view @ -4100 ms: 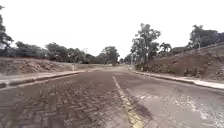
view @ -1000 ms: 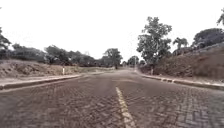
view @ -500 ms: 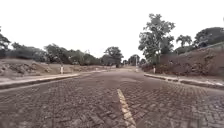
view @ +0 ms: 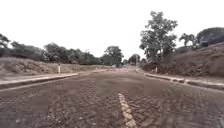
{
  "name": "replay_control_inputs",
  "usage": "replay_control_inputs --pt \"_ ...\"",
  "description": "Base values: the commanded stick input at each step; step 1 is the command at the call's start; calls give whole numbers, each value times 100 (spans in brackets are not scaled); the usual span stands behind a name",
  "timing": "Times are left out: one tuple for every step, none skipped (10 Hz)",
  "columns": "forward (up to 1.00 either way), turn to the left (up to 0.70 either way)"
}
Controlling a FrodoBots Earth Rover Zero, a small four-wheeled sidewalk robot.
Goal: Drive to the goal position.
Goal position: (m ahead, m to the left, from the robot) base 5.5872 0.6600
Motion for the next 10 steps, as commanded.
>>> replay_control_inputs --pt "100 0" --pt "100 0" --pt "100 0" --pt "100 0" --pt "100 0" --pt "100 0" --pt "100 0" --pt "100 0" --pt "100 0" --pt "100 0"
